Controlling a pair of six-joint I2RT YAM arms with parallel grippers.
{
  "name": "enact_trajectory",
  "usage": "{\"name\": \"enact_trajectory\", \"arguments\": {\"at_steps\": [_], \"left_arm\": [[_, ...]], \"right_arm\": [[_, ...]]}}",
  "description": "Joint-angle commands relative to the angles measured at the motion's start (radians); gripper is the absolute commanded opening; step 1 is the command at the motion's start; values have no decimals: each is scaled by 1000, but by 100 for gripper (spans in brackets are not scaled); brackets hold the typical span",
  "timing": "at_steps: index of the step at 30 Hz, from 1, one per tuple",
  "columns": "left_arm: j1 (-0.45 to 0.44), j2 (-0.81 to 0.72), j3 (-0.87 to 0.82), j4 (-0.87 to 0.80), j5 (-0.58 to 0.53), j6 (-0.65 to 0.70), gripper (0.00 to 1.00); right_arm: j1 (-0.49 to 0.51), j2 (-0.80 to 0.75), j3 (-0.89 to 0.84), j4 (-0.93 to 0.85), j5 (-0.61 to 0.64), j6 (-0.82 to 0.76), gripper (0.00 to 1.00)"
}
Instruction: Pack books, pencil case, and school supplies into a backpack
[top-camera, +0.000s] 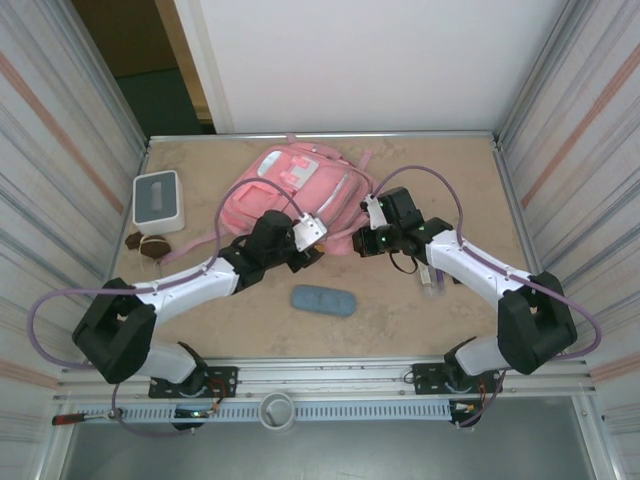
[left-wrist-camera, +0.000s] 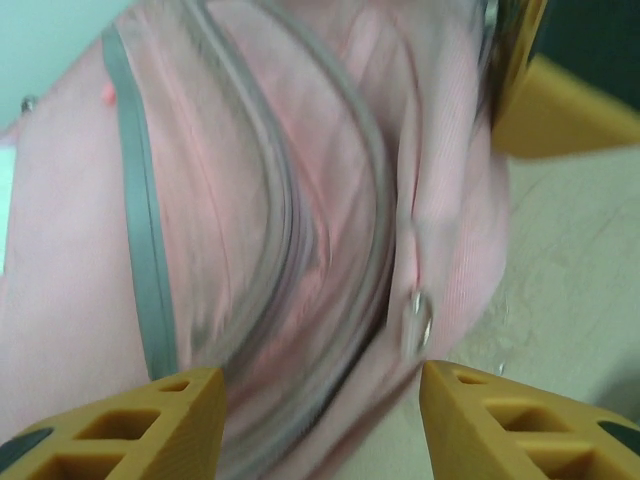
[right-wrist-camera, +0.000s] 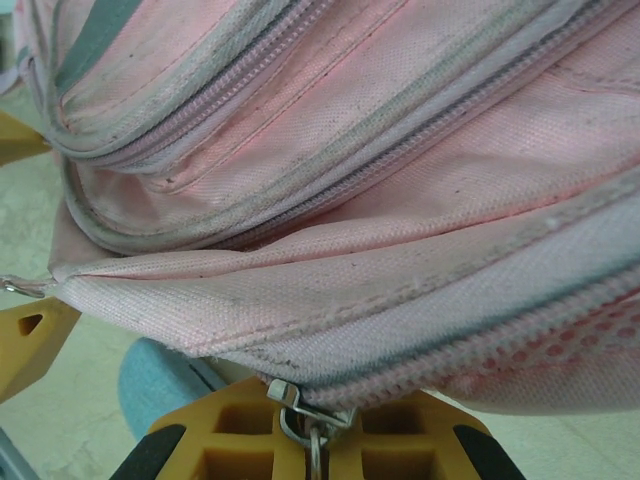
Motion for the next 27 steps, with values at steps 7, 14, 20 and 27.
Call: {"name": "enact_trajectory", "arguments": {"at_steps": [7,14,20,27], "left_arm": [[-32,84,93,-34,28,57,52],[-29,112,97,-34,13,64,22],[18,82,68,-20,-1,58,0],[93,4,2,14,16,52,0]], "right_arm": [[31,-19,39,35,-56,3,0],[20,-21,27,11,-46,-30,0],[-27,-40,3,-68,-7,-79,0],[-72,-22,23,-175,42,-111,0]]}}
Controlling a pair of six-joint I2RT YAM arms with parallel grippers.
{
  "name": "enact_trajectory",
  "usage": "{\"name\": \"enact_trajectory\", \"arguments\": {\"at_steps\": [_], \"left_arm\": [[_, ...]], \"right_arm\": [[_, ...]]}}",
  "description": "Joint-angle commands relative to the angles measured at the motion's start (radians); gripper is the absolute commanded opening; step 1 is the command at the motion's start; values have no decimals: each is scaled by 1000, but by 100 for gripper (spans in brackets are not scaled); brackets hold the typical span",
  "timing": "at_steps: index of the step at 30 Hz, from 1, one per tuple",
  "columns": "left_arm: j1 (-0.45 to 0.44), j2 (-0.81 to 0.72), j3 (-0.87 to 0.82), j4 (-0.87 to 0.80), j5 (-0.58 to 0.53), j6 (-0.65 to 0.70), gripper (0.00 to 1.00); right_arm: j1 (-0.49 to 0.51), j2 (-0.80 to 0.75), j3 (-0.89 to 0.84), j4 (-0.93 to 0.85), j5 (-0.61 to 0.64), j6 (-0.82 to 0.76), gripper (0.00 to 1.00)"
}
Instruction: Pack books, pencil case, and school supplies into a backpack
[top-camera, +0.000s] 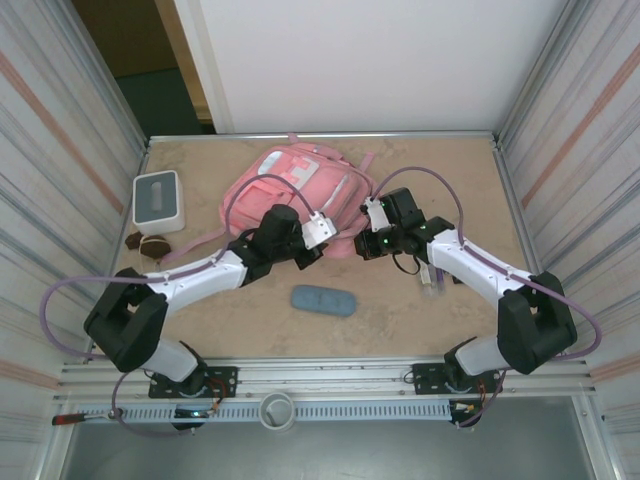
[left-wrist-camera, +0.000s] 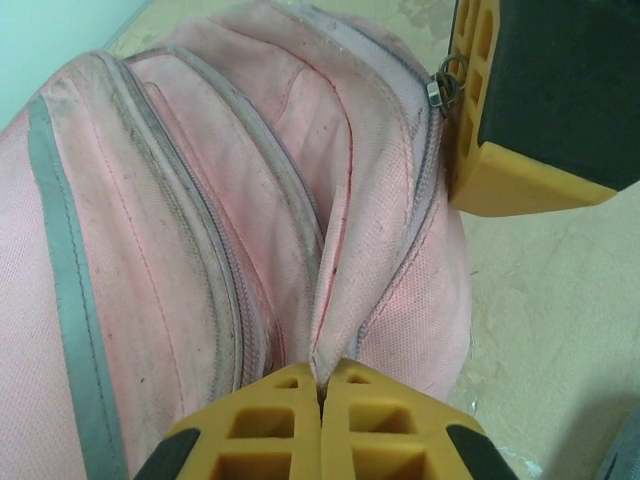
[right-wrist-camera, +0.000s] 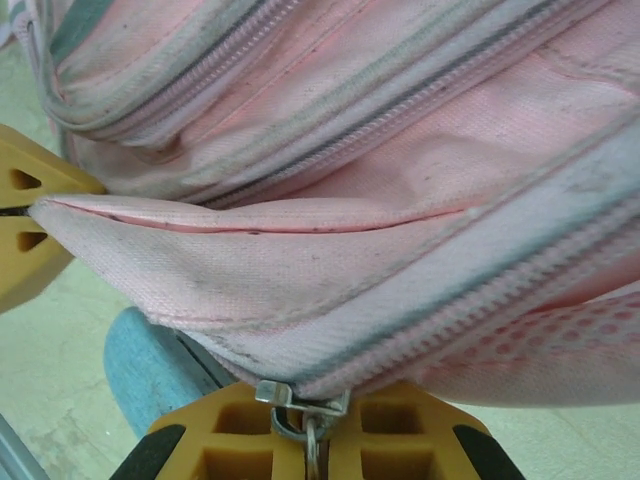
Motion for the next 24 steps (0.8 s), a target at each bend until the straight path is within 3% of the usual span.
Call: {"name": "enact_trajectory", "arguments": {"at_steps": [1,15,21,24], "left_arm": [[80,-66,-43,-1,-100,-6,0],[126,-121,-108,24,-77,-2,0],[141,-140,-133,21,-69,-16,0],[136,-138,-120,-11,-35,-40,14]], "right_arm": [[-42,-10,31,-138,76,-29,0],[-50,118,160,-262,163,3,0],[-36,140,179,-221,78,31,0],[-20,128,173,-166,10,57,0]]}}
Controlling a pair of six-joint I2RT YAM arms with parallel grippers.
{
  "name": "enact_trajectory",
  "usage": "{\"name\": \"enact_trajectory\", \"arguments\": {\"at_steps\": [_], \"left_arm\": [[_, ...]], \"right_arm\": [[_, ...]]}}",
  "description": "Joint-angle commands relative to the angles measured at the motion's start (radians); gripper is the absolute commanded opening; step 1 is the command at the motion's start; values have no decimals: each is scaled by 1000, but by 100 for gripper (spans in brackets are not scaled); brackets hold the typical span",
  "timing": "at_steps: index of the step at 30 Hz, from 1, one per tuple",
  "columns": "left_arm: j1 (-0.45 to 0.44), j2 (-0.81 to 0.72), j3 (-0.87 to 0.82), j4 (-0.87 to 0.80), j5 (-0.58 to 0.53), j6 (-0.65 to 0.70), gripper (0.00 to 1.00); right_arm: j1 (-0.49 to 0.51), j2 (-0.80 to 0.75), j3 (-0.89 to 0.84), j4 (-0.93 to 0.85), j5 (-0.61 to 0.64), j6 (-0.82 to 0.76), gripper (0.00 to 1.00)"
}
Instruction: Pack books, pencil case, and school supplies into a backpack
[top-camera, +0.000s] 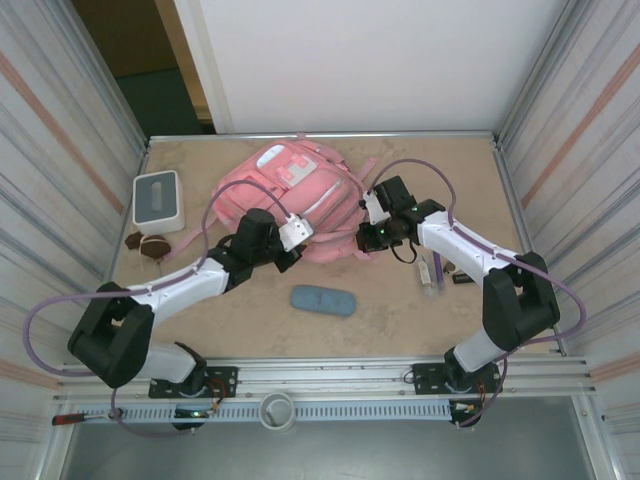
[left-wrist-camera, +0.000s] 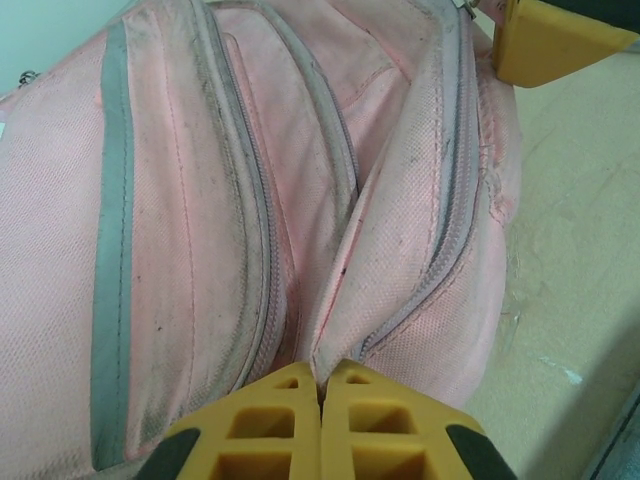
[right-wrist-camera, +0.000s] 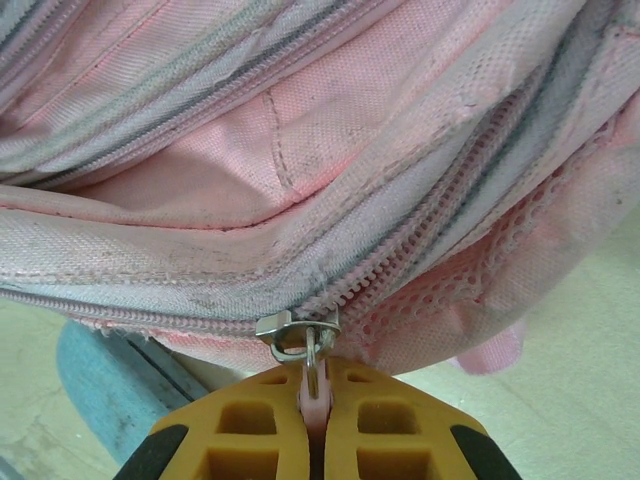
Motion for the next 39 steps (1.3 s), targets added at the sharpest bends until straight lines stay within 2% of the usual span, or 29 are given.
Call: {"name": "enact_trajectory", "arguments": {"at_steps": [1,5,8,12,17,19,21,24,26,28,32,35,39], "left_arm": [[23,-41,7,-21,-53,-41,23],[-35,-71,13,-32,-60,-48,47],[-94,-69,32,-41,-94,-24,57],[-127,-12,66,-47,-100,-7,62],[-136,64,102,-34,-91,-9,63],[-136,85,109,-23,-89,-11,61],[-136,100,118,-20,-91,-7,54],[-132,100,118,-20,-102,-5,34],[-122,81,105,-12,-93,-8,16],[-104,50,82,3,-74,-22,5],[-47,-35,14,52,-17,-63,3],[-1,-94,-45,90,-23,-99,4],[63,-158,-108,125,-116,-163,9]], "right_arm": [[4,-16,13,16,-48,58,0],[33,-29,16,58,-98,84,0],[53,-39,22,79,-114,92,0],[69,-51,24,97,-132,99,0],[81,-64,19,108,-148,97,0],[83,-69,11,115,-156,96,0],[80,-73,1,120,-159,92,0],[71,-80,-13,117,-144,85,0],[52,-78,-18,94,-116,86,0],[20,-67,-16,60,-84,94,0],[-27,-36,5,-8,-5,108,0],[-24,-12,29,7,-19,129,0],[10,30,78,14,-22,138,0]]}}
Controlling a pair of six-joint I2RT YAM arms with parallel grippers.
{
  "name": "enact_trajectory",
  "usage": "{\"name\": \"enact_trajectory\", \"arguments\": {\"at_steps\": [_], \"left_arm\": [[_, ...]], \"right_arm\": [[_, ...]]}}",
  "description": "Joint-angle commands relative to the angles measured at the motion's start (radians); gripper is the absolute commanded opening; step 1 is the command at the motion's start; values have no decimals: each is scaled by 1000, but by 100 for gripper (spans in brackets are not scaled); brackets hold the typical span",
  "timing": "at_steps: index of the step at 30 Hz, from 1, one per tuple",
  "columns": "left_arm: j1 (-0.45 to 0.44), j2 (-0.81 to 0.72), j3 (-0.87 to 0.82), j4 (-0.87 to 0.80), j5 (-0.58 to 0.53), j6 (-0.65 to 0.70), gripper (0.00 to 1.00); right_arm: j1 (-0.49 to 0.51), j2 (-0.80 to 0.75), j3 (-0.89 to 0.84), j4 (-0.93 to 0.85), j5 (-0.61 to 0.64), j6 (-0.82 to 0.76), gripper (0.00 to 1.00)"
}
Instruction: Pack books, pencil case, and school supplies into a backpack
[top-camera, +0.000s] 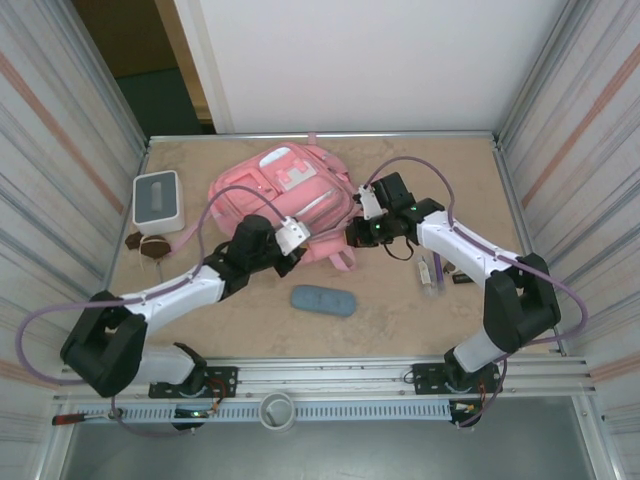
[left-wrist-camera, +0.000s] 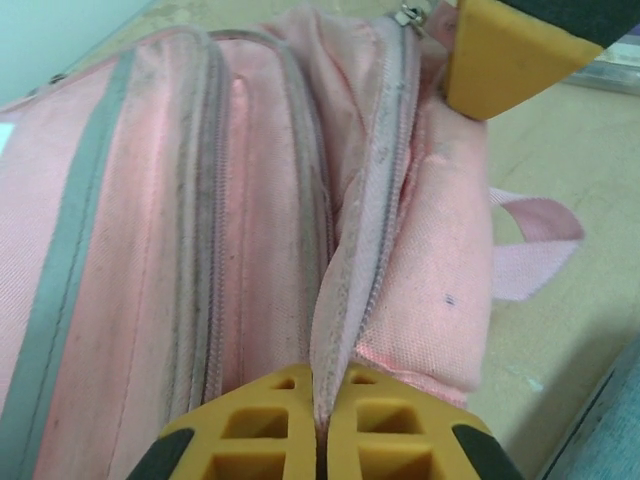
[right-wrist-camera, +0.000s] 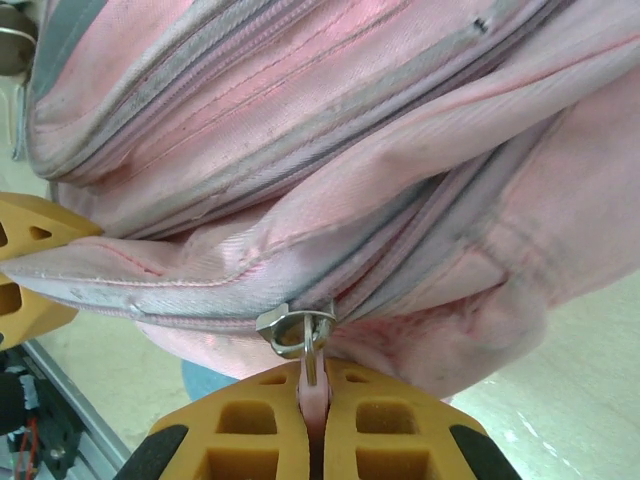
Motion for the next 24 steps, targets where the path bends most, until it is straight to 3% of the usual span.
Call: {"name": "enact_trajectory", "arguments": {"at_steps": [1,3,6,12,19,24], "left_arm": [[78,-90,-41,70,-149,-95,11],[97,-100,-43,47,-177,-111,21],[93,-110,-19,-2,-108,-99,41],[-16,-95,26,-16,-44,-43,64],[-60,59,137,-51,-4,-2,68],[-65,135,181,-51,15,9,63]], "right_arm": [[-7,37,56,-50,107,38,0],[7,50,66,-48,101,41,0],[26,53,68,-22,68,55,0],[52,30,78,32,-20,71,0],[57,-21,75,58,-74,75,0],[59,-56,50,82,-91,78,0]]}}
